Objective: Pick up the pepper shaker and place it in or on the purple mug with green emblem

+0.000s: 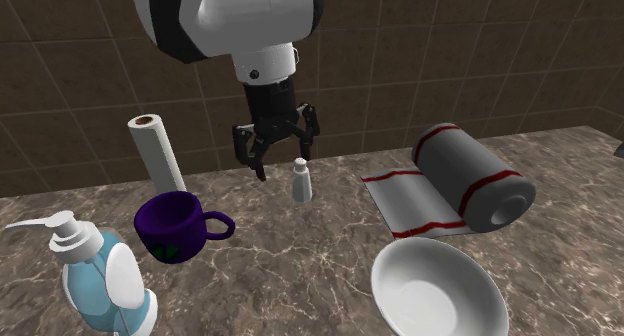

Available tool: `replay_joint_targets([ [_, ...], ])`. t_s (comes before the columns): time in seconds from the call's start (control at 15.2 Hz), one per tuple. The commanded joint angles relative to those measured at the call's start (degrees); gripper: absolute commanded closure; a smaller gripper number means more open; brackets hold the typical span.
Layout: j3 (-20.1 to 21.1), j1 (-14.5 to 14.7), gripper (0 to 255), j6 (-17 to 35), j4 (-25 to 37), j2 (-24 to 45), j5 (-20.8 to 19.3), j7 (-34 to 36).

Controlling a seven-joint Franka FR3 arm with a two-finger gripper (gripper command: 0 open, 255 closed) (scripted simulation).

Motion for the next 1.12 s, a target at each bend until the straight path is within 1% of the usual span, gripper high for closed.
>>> replay_joint_targets([
  [0.0,-0.6,-0.6,0,0.1,4.2,4.3,0.2,-1.4],
  [0.4,-2.0,-3.4,0,-0.2,17.4,17.1,1.4,-5.7],
  [0.46,-2.0,-3.7,0,-0.3,18.6,18.2,1.5,-6.0],
  [0.92,-2.0,-4.0,0,4.7,14.5,19.2,1.6,-6.1],
  [1.06,-2.1,-4.0,0,5.2,14.2,19.3,1.6,-6.1],
])
